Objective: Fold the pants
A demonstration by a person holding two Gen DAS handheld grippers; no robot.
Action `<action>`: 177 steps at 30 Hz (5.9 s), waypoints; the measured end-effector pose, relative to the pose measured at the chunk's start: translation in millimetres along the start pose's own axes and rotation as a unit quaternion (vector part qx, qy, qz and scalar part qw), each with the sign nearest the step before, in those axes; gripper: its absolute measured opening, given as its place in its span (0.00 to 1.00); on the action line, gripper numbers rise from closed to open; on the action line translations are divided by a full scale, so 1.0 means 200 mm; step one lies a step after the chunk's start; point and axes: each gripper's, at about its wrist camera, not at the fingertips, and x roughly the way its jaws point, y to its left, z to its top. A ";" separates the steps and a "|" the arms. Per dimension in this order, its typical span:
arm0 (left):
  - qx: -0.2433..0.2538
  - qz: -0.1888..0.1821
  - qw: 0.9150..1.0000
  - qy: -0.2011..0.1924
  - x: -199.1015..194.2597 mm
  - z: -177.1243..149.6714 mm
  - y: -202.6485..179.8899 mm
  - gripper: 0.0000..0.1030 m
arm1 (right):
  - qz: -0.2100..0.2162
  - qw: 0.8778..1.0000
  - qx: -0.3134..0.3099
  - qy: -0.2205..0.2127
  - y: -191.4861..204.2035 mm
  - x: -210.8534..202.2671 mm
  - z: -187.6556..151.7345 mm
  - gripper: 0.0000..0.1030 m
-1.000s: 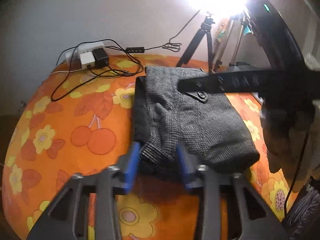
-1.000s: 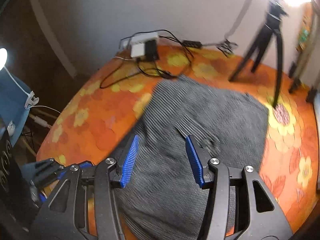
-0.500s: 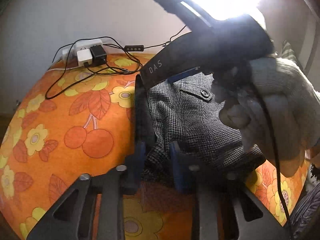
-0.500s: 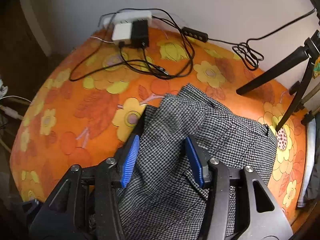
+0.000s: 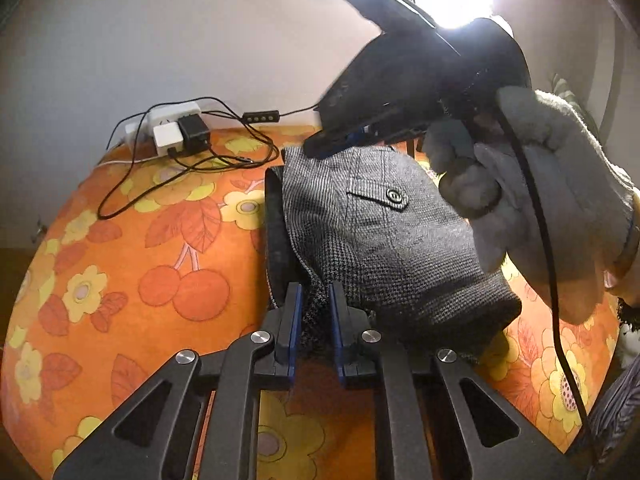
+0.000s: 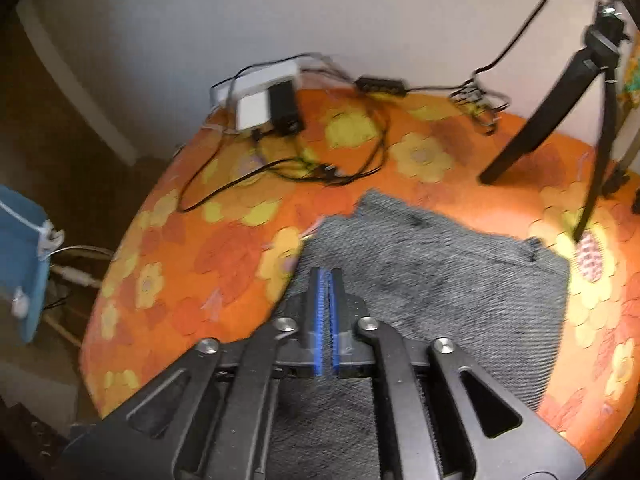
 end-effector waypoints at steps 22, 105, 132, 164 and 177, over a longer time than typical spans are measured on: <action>-0.110 -0.012 0.993 0.036 -0.09 0.09 0.12 0.43 | -0.024 0.993 0.085 -0.076 -0.66 -0.65 -0.61 0.60; -0.312 0.055 0.948 0.024 0.15 0.06 0.02 0.26 | 0.084 0.984 0.080 -0.137 -0.64 -0.33 -0.33 0.20; -0.220 -0.049 0.974 -0.026 0.05 0.24 -0.69 0.18 | -0.018 0.977 0.039 -0.210 -0.89 -1.15 -0.53 0.18; -0.133 -0.128 0.982 -0.026 0.96 0.73 -1.74 0.18 | -0.158 0.963 0.031 -0.218 -2.24 -1.45 -0.13 0.18; -0.092 -0.090 0.992 -0.017 0.96 0.65 -1.80 0.28 | -0.242 0.941 0.114 -0.207 -2.53 -1.34 -0.14 0.59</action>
